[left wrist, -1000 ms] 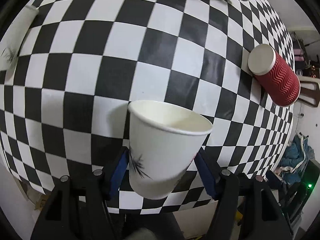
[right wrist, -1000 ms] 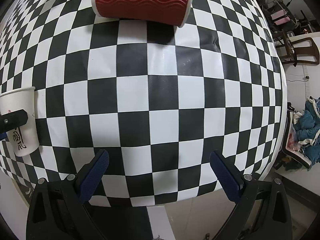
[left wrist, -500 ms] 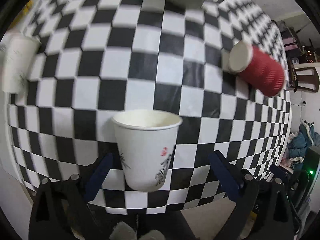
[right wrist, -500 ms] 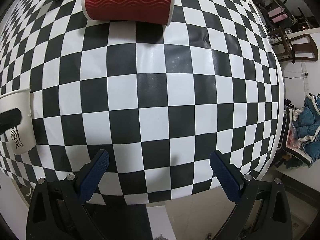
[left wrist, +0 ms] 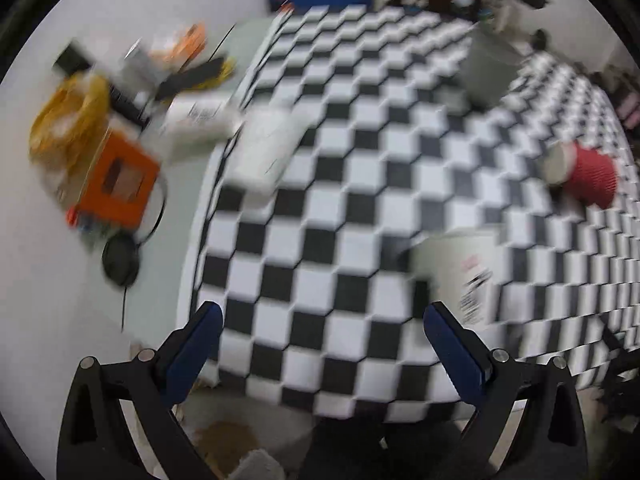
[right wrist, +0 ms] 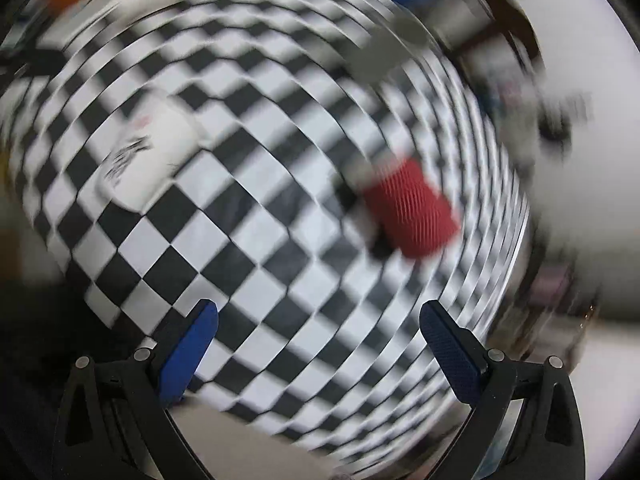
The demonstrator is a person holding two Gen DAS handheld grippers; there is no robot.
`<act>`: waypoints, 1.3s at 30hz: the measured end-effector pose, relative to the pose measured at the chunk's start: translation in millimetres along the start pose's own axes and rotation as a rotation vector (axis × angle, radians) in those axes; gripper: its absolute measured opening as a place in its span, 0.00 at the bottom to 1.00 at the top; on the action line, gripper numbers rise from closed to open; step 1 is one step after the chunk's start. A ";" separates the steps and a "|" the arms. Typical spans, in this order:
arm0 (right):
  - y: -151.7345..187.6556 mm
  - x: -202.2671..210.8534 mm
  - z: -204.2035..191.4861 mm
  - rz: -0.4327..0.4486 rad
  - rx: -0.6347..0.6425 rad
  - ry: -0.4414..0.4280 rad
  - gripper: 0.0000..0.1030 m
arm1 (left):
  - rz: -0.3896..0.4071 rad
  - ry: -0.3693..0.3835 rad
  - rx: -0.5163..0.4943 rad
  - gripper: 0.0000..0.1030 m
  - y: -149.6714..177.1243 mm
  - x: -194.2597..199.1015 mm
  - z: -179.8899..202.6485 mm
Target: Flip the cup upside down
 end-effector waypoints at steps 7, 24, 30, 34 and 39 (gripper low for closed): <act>-62.7 15.1 -86.8 0.260 0.890 0.527 0.99 | -0.134 -0.005 0.141 1.00 50.8 -65.3 -32.7; -75.8 -39.5 -154.4 0.349 1.665 0.738 0.62 | -0.140 -0.024 0.261 1.00 57.3 -79.2 -71.6; -79.5 -31.2 -135.5 0.118 1.222 0.339 0.62 | -0.110 -0.043 0.235 1.00 39.5 -65.4 -68.9; -91.7 -34.8 -100.7 -0.056 0.824 0.062 0.62 | -0.094 -0.039 0.217 1.00 28.0 -57.5 -58.0; -93.9 -60.8 -59.4 -0.318 0.336 -0.303 0.62 | -0.082 -0.024 0.187 1.00 12.2 -55.5 -42.8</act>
Point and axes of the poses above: each gripper's, at about its wrist camera, not at the fingertips, and x roughly against the way its jaws point, z to its right, y to its underside, the point moved 9 cm from there along -x, roughly the way its jaws point, and after that the axes turned 5 degrees about -z, right-handed, at the moved point
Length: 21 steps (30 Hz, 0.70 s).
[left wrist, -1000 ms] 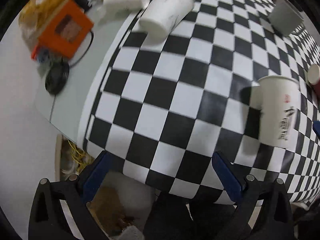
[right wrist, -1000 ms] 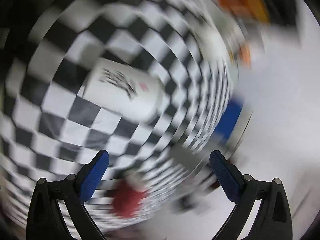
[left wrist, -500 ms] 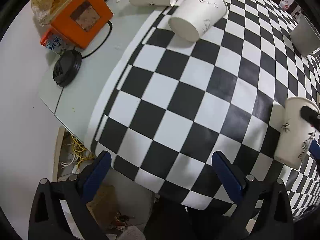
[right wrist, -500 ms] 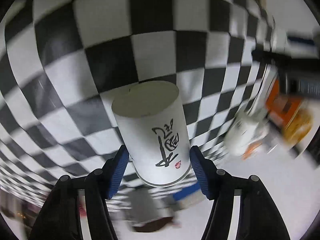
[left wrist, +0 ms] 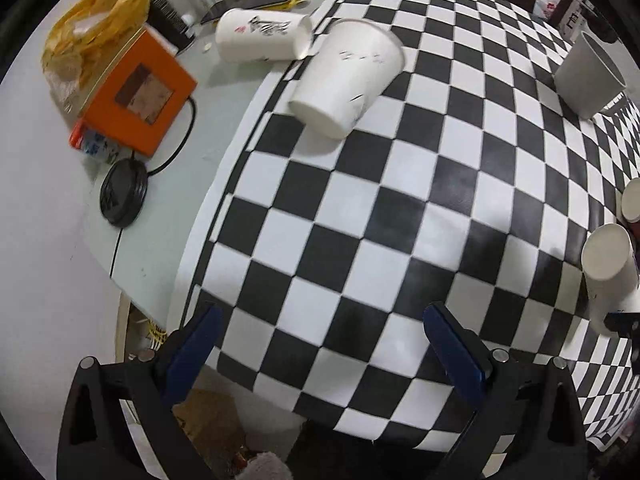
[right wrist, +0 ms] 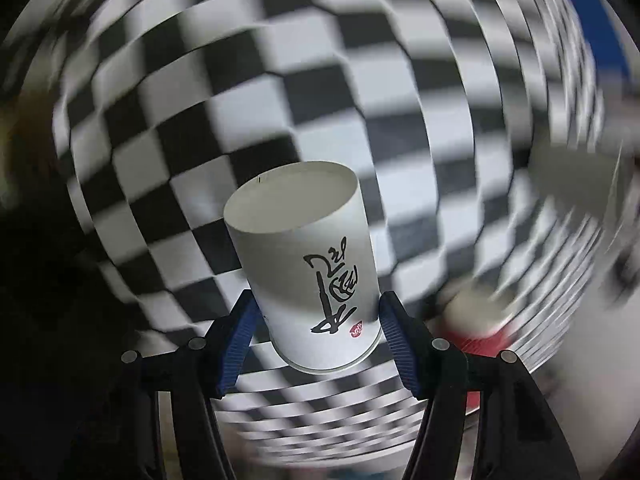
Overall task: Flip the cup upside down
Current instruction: 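Rotate the held white cup with the right tool so its rim faces down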
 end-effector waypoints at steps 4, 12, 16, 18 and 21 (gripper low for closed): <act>11.7 -18.2 23.5 -0.057 -0.262 -0.267 0.63 | -0.003 0.012 -0.025 1.00 -8.7 -2.8 12.8; 20.1 -42.8 34.7 -0.102 -0.517 -0.560 0.64 | -0.025 0.046 -0.072 1.00 -17.3 -6.9 38.3; 17.5 -43.7 39.1 -0.095 -0.556 -0.603 0.66 | -0.029 0.050 -0.090 1.00 -18.7 -8.3 44.0; 18.3 -42.9 45.3 -0.103 -0.541 -0.560 0.75 | -0.030 0.050 -0.098 1.00 -19.7 -8.9 45.3; 14.5 -31.3 56.6 -0.050 -0.519 -0.472 0.78 | -0.035 0.052 -0.103 1.00 -20.2 -9.4 48.1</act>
Point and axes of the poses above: each gripper's, at about its wrist camera, not at the fingertips, and x roughly against the way its jaws point, z to its right, y to its underside, the point moved 9 cm from there along -x, roughly the way its jaws point, and after that the axes turned 5 degrees about -z, right-handed, at the moved point
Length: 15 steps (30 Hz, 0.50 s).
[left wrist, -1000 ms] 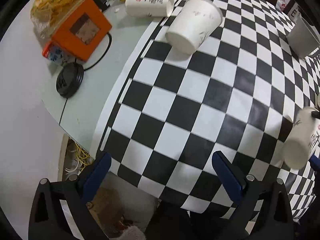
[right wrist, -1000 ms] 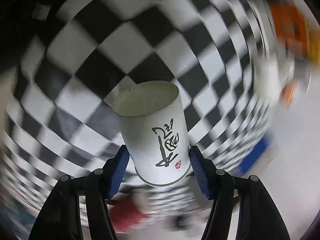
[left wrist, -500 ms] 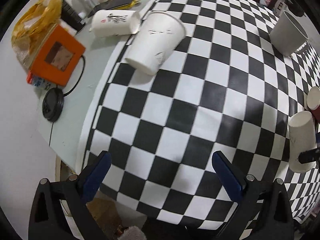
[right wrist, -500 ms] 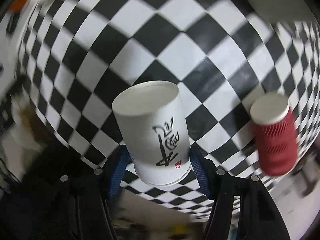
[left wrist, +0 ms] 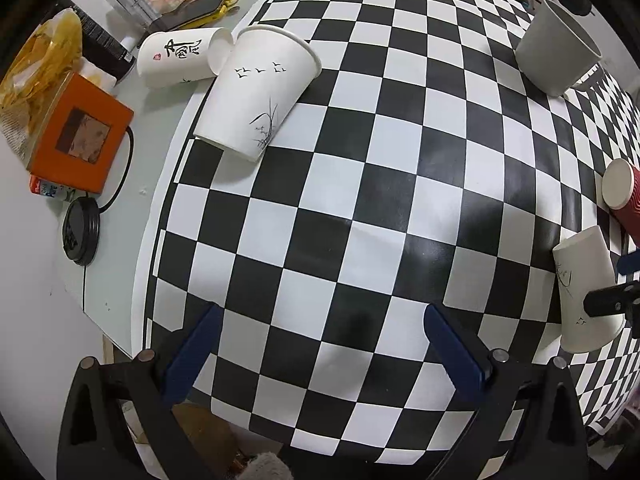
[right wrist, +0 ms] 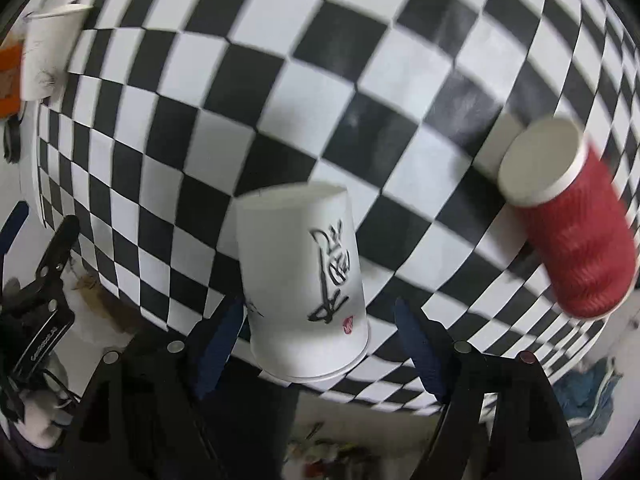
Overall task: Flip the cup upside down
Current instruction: 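Rotate the held white cup with the right tool so its rim faces down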
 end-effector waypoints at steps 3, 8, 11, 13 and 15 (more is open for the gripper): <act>-6.2 11.2 -10.4 0.063 0.030 0.011 0.78 | -0.009 0.002 -0.005 1.00 -2.4 -4.1 -1.0; -16.3 8.8 -18.8 0.108 0.041 0.036 0.58 | -0.015 -0.001 -0.021 1.00 -7.4 -5.8 -0.4; -17.8 18.2 -19.7 0.168 0.003 -0.010 0.57 | -0.013 0.008 -0.014 1.00 -13.5 -5.3 -4.2; -17.5 34.1 -17.8 0.239 -0.029 -0.045 0.57 | -0.012 0.021 -0.004 1.00 -19.2 -5.5 -7.1; -18.5 54.2 -16.5 0.351 -0.078 -0.099 0.57 | -0.009 0.030 0.005 1.00 -26.4 -6.3 -10.2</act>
Point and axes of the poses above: each gripper's, at about its wrist camera, not at the fingertips, and x roughly against the way its jaws point, z to its right, y to its underside, the point moved 9 cm from there along -x, roughly the way its jaws point, and after that the axes turned 5 degrees about -z, right-handed, at the moved point
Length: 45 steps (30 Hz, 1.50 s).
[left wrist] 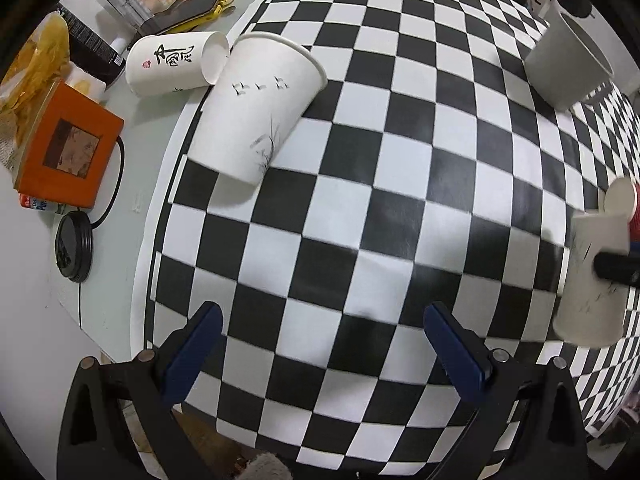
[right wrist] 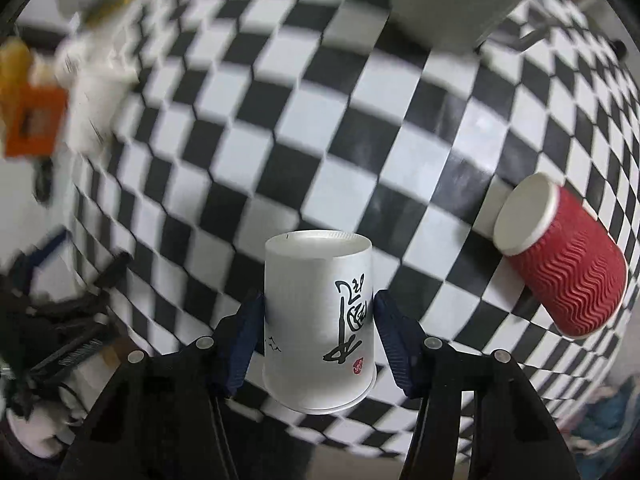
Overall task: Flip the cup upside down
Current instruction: 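Rotate the held white cup with the right tool so its rim faces down, then lower the cup rim-down onto the tablecloth and open the right tool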
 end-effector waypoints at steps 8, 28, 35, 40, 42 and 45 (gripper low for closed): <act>-36.4 40.7 -4.0 0.505 -0.149 -0.037 0.57 | 0.014 0.021 -0.014 1.00 -29.5 -15.5 -7.1; 20.2 16.3 -27.0 0.722 -0.163 0.146 0.58 | 0.104 0.035 -0.127 1.00 -16.9 -16.2 -9.2; 46.2 28.9 -15.8 0.672 -0.246 0.170 0.91 | 0.160 0.030 -0.128 1.00 -1.2 23.7 -0.2; 80.1 56.9 -7.5 0.632 -0.319 0.199 0.98 | 0.222 0.046 -0.152 1.00 9.5 78.1 7.5; 96.2 73.8 -5.4 0.625 -0.347 0.212 0.98 | 0.255 0.057 -0.169 1.00 14.4 102.0 11.7; 120.2 103.3 -6.3 0.622 -0.374 0.220 0.99 | 0.305 0.068 -0.187 1.00 19.9 140.5 14.6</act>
Point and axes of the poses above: each gripper's, at about its wrist camera, not at the fingertips, and x roughly against the way its jaws point, z to its right, y to its underside, the point moved 9 cm from there along -x, roughly the way its jaws point, and after that the axes turned 5 degrees about -z, right-handed, at the moved point
